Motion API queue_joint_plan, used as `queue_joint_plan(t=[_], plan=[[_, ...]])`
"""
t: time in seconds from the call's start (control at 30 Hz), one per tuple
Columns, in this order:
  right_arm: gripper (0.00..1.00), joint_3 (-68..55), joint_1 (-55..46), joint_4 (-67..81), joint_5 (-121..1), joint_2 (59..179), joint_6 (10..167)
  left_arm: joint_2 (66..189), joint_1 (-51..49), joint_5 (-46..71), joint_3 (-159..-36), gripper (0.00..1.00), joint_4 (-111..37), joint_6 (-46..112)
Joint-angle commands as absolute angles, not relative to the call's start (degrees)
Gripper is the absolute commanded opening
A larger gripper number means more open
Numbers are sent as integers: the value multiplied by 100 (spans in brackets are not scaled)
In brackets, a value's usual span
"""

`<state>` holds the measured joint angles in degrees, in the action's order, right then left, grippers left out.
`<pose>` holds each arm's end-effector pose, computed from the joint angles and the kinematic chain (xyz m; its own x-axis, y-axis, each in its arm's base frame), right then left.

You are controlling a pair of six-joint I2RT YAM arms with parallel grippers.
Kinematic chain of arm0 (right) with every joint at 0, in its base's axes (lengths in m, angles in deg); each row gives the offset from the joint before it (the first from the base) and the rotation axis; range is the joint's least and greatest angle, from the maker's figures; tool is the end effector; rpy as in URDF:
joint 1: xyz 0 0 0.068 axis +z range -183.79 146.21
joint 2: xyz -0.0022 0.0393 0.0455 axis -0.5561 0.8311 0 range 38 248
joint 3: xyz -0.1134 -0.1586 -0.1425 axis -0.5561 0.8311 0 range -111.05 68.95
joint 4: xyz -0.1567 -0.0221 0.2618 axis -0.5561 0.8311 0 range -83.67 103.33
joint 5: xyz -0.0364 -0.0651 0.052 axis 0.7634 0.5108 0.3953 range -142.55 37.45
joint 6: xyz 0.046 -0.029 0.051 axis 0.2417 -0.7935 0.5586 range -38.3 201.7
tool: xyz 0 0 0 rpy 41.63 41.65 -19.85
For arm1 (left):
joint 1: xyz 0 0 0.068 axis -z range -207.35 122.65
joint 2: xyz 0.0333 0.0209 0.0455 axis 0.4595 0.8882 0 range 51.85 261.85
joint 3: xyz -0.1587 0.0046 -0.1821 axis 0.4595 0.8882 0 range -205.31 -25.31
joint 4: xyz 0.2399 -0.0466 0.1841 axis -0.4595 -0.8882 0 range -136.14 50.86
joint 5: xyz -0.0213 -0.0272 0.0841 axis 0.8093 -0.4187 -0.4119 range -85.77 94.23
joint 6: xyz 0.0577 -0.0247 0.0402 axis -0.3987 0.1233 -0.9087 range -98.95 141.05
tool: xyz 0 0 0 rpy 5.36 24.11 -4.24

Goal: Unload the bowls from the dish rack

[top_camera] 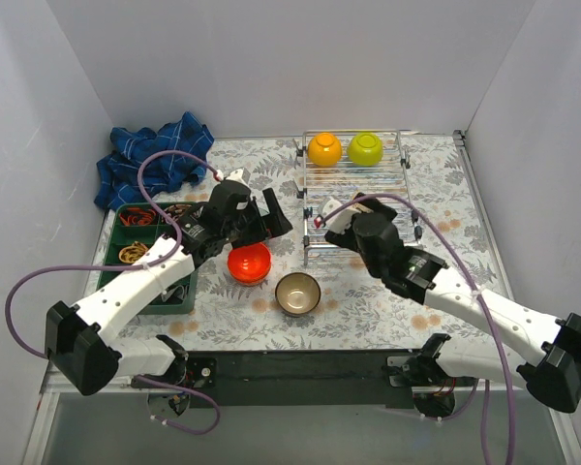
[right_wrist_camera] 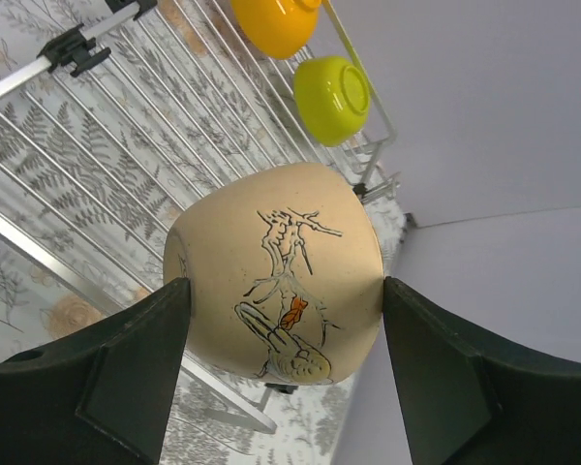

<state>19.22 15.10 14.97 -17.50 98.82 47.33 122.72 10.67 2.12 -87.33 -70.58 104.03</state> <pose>0.2396 0.2199 0.2761 -0.0356 -0.7438 -0.6675 -0.3409 0.6369 -0.6915 0.2739 -0.2114 0.2583 -0.6513 -0.7497 -0.1169 -0.4331 0.4938 -0.7540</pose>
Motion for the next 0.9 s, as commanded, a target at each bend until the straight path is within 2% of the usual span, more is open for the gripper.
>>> queue_joint_plan(t=[0.0, 0.17, 0.33, 0.6, 0.87], plan=[[1, 2359, 2350, -199, 61, 9838, 2979, 12435, 956, 379, -9175, 98, -6964, 10262], [1, 2685, 3072, -1246, 624, 10066, 2081, 12716, 824, 396, -9500, 98, -7060, 10183], [1, 2756, 3441, -1529, 906, 10435, 1562, 12936, 728, 414, -9878, 98, -7201, 10077], [1, 2861, 3732, -2135, 950, 10883, 736, 13384, 657, 844, -10546, 98, -7429, 10024], [1, 2993, 3934, -3345, 994, 11375, -20, 13771, 578, 1222, -11179, 98, -7772, 10129]])
